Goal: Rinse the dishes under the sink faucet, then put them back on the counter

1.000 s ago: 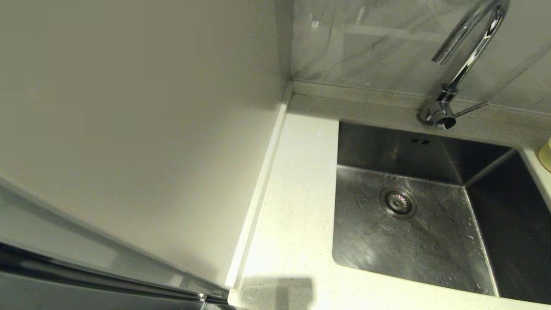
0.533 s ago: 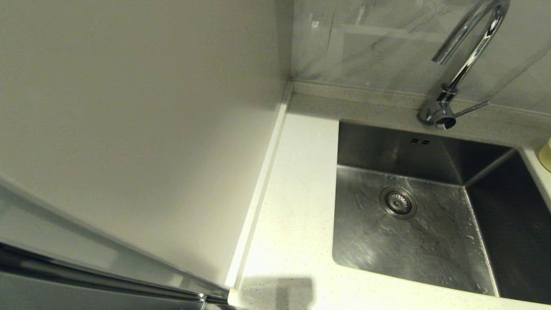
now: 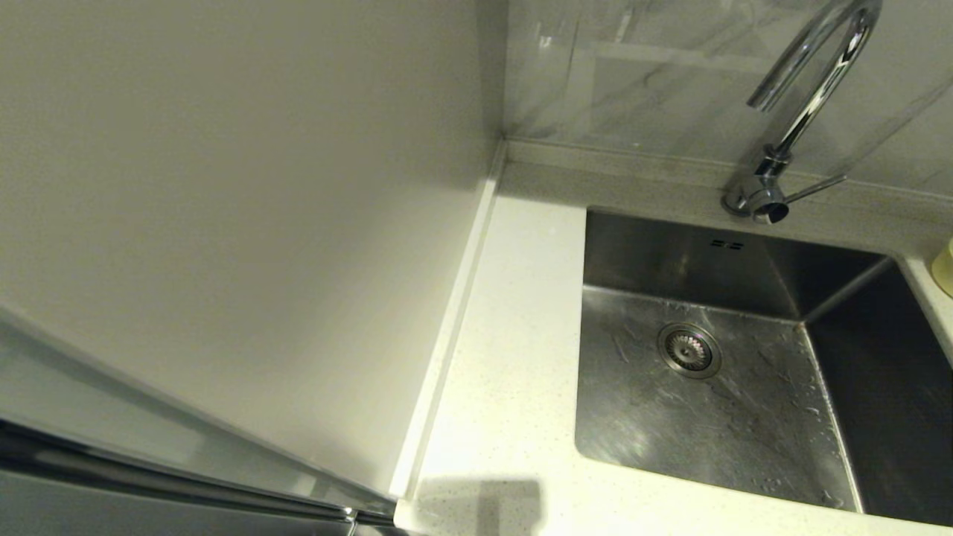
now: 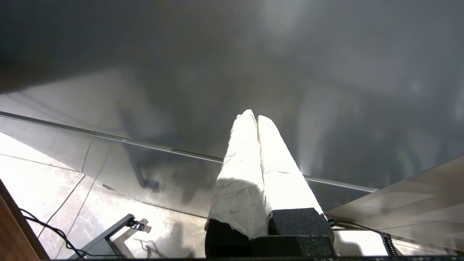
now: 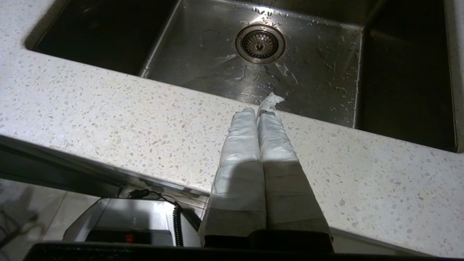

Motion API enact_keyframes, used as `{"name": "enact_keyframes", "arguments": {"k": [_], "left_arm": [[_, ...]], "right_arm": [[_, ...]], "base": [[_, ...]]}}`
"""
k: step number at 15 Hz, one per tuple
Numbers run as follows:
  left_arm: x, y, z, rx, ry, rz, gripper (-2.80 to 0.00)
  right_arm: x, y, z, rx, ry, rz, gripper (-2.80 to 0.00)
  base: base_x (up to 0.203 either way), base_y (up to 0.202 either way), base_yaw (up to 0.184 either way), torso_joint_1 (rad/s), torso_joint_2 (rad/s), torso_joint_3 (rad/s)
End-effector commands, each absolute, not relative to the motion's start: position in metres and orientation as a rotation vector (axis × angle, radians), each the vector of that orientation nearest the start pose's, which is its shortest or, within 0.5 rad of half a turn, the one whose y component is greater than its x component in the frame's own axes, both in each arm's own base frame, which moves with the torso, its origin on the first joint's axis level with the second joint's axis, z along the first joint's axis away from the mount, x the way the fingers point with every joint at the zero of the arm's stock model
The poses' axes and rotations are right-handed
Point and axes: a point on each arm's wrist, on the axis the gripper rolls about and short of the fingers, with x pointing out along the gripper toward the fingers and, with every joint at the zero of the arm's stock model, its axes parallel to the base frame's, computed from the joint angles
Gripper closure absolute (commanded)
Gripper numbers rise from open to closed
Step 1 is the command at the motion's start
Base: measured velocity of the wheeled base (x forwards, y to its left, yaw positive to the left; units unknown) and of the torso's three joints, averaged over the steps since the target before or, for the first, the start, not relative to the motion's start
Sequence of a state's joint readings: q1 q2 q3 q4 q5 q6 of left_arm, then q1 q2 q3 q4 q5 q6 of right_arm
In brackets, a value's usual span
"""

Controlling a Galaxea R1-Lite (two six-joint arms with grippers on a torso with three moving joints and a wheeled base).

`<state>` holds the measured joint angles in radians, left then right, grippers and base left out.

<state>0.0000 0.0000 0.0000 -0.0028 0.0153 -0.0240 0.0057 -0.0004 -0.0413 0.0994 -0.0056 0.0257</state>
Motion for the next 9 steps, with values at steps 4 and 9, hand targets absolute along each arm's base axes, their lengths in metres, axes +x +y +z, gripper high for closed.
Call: {"name": "enact_keyframes", "arguments": {"k": [4, 9], "left_arm": [[-0.0230, 0.0004, 0.0757, -0.025, -0.006, 0.016, 0.00], [-0.0230, 0.0004, 0.0757, -0.025, -0.006, 0.015, 0.00]], "right_arm": [[-0.0261, -0.0003, 0.0769, 0.017, 0.058, 0.001, 0.00], [-0.0261, -0.0003, 0.0767, 0.026, 0.060, -0.001, 0.00]], "base": [[0.000, 0.000, 0.000, 0.000, 0.00, 0.000], [0.000, 0.000, 0.000, 0.000, 0.00, 0.000]]}}
